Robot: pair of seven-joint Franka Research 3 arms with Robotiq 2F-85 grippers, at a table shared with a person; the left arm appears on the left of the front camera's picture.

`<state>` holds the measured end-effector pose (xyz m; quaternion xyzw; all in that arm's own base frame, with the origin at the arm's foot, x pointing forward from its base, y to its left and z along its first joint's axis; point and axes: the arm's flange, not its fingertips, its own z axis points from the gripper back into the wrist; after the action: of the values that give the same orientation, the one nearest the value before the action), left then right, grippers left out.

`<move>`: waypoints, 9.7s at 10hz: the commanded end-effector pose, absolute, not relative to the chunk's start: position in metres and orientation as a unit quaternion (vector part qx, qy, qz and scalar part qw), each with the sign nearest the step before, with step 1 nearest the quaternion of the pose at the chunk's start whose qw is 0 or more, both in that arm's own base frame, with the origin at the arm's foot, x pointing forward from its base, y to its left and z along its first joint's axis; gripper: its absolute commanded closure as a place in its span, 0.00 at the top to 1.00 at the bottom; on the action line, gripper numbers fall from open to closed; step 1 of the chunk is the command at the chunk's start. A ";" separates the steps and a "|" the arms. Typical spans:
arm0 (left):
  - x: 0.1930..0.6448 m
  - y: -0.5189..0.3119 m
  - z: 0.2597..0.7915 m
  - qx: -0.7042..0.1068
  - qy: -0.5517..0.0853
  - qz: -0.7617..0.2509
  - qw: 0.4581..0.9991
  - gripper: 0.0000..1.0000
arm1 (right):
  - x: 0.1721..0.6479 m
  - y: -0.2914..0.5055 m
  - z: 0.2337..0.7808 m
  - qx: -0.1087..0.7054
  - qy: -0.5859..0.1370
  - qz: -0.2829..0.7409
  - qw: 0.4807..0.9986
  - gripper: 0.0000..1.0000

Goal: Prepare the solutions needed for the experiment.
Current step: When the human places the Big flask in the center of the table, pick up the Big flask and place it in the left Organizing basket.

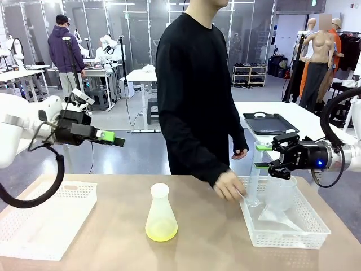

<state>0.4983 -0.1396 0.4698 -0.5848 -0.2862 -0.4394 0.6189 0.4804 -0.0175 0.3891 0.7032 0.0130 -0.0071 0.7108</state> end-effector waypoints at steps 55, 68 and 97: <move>0.576 -0.271 0.257 -0.664 -0.230 -0.652 0.283 1.00 | 0.481 -0.017 0.390 0.704 0.012 -0.007 0.710 0.55; 0.570 -0.305 0.244 -0.680 -0.204 -0.669 0.223 1.00 | 0.481 -0.017 0.390 0.704 0.012 -0.007 0.710 0.55; 0.600 -0.288 0.372 -0.657 -0.222 -0.661 0.289 0.00 | 0.481 -0.017 0.390 0.704 0.012 -0.007 0.710 0.55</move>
<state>0.5992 -0.2947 0.3512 -0.6559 -0.2244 -0.6652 0.2775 0.4804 -0.0172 0.3888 0.7033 0.0133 -0.0072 0.7107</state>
